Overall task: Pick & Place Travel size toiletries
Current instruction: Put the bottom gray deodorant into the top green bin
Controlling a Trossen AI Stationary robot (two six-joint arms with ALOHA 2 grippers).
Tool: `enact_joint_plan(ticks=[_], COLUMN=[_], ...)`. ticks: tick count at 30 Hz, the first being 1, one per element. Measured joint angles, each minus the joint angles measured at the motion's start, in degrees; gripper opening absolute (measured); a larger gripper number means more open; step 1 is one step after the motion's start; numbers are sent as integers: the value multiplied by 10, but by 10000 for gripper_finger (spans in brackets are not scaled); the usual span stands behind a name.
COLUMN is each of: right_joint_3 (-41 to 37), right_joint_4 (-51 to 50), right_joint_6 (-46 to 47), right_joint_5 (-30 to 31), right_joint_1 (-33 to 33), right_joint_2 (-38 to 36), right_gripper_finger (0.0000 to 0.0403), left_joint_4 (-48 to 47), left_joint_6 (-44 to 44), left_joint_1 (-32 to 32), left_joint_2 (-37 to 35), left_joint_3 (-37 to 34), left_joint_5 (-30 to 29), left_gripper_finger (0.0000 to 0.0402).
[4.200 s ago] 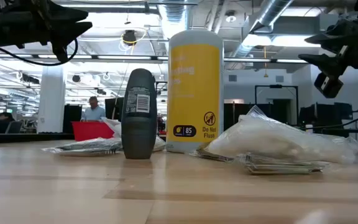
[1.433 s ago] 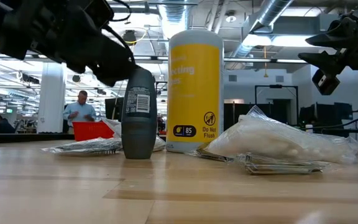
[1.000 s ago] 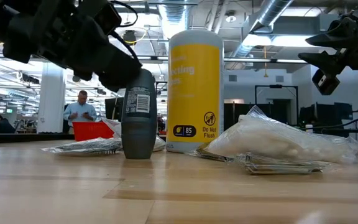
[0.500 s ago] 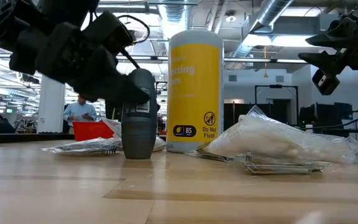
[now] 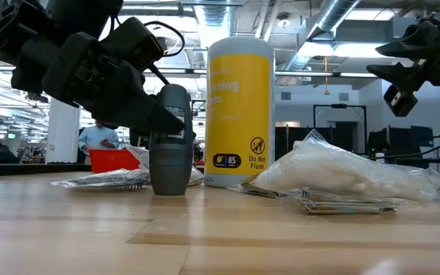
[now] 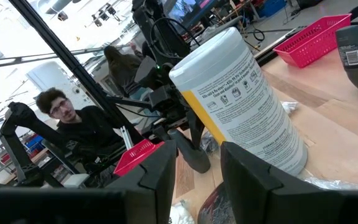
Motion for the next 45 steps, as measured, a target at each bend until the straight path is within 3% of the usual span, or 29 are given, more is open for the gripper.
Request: enact_joint_plan(ticks=[7,22,28,36,45], right_joint_3=[0,0,0,0,0], right_joint_4=[0,0,0,2,63], right_joint_6=[0,0,-22,-32,-126], right_joint_5=[0,0,0,0,0], right_joint_1=[0,0,-2,-2,-1], right_joint_2=[0,0,0,0,0], right_gripper_finger=[119,119,119,119,119], left_joint_4=[2,-7,-14,-131,-277], left_joint_6=[0,-1,-14,-14,-10], left_joint_1=[0,0,-4,-24,-11], left_joint_2=[0,-8,-49,-153,-253], left_joint_3=[0,0,-1,22,98], left_joint_5=[3,11,14,8,0], left_gripper_finger=[139,139,139,139,139])
